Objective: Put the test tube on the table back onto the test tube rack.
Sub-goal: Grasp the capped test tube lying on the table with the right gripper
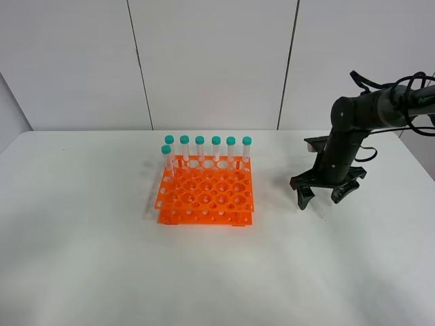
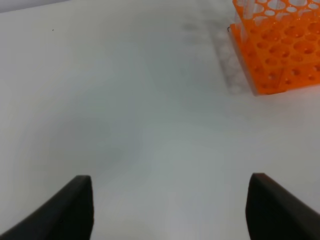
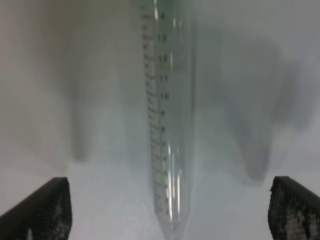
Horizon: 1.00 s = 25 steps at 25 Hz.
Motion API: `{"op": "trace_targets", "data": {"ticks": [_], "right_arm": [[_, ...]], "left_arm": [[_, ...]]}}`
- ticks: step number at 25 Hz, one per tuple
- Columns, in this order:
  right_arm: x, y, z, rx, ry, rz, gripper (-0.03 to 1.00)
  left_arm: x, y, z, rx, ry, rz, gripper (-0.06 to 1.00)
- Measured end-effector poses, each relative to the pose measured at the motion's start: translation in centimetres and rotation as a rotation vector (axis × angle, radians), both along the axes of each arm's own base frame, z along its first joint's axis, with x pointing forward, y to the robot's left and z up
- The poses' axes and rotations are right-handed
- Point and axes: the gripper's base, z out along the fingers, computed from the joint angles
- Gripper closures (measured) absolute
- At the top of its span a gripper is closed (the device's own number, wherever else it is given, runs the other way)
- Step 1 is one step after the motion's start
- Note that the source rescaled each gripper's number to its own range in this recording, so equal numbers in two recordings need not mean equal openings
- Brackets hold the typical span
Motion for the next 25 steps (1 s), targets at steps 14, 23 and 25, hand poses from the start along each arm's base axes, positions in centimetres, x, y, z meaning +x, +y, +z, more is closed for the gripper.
{"op": "trace_targets", "data": {"ticks": [14,23,25], "right_arm": [[0.01,0.0,-0.58,-0.002,0.012,0.0,0.07],[0.1,0.01,-0.66,-0.001,0.004,0.0,0.07],[0.11,0.01,-0.66,-0.001,0.003,0.0,0.07]], "left_arm": [[0.0,0.0,0.0,0.0,0.0,0.0,0.34],[0.0,0.0,0.0,0.0,0.0,0.0,0.34],[0.0,0.0,0.0,0.0,0.0,0.0,0.34]]}}
